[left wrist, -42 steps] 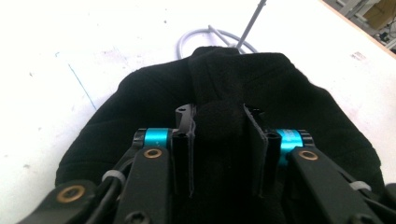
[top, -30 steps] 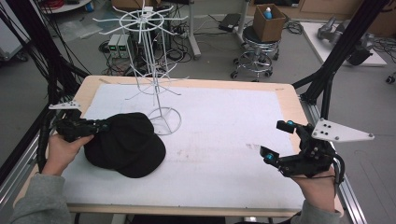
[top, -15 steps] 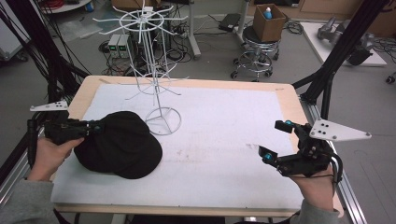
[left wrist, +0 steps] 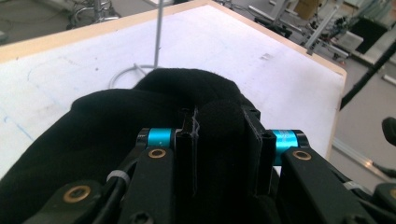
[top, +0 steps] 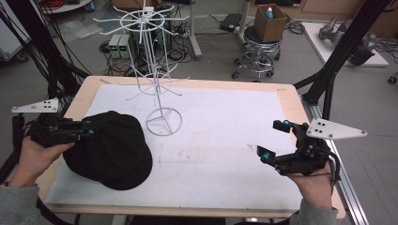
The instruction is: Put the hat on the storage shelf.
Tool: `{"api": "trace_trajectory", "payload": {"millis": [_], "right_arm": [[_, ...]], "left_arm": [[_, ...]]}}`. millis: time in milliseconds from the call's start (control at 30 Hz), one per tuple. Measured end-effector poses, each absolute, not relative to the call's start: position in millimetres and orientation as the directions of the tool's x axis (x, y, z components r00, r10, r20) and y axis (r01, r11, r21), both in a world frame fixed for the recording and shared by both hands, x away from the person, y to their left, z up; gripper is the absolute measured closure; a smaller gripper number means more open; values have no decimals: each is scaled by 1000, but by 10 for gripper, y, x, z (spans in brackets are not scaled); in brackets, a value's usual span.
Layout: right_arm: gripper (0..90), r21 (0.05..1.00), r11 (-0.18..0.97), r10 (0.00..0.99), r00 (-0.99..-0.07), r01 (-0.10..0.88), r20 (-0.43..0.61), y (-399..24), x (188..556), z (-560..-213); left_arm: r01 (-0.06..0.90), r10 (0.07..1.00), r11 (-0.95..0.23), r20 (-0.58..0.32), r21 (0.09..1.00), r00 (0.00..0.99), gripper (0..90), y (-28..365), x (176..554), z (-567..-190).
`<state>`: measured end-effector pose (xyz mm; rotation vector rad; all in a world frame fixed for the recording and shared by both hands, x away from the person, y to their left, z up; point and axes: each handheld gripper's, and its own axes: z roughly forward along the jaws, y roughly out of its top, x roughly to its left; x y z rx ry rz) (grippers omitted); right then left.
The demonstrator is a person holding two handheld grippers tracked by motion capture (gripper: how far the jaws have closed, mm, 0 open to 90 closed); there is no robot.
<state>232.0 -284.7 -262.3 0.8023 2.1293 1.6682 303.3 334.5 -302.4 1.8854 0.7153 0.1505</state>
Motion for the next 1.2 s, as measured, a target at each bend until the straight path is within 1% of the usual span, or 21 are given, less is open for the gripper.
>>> {"api": "trace_trajectory", "payload": {"millis": [133, 367, 633, 1200], "right_arm": [[16, 959, 160, 605, -791, 233, 91, -2852, 2324, -2625], [16, 959, 162, 604, -792, 232, 90, -2839, 2331, -2627], [16, 958, 162, 600, -794, 236, 94, -2826, 2332, -2629], [16, 952, 178, 585, -805, 249, 102, -2771, 2386, -2667]], "left_arm": [[376, 527, -262, -195, 889, 827, 700, 3350, 2952, -2880], [325, 473, -261, -173, 909, 864, 700, 3382, 2809, -2605], [282, 460, -271, -134, 920, 878, 700, 3400, 2636, -2385], [205, 505, -247, -54, 947, 861, 699, 3459, 2462, -1696]]}}
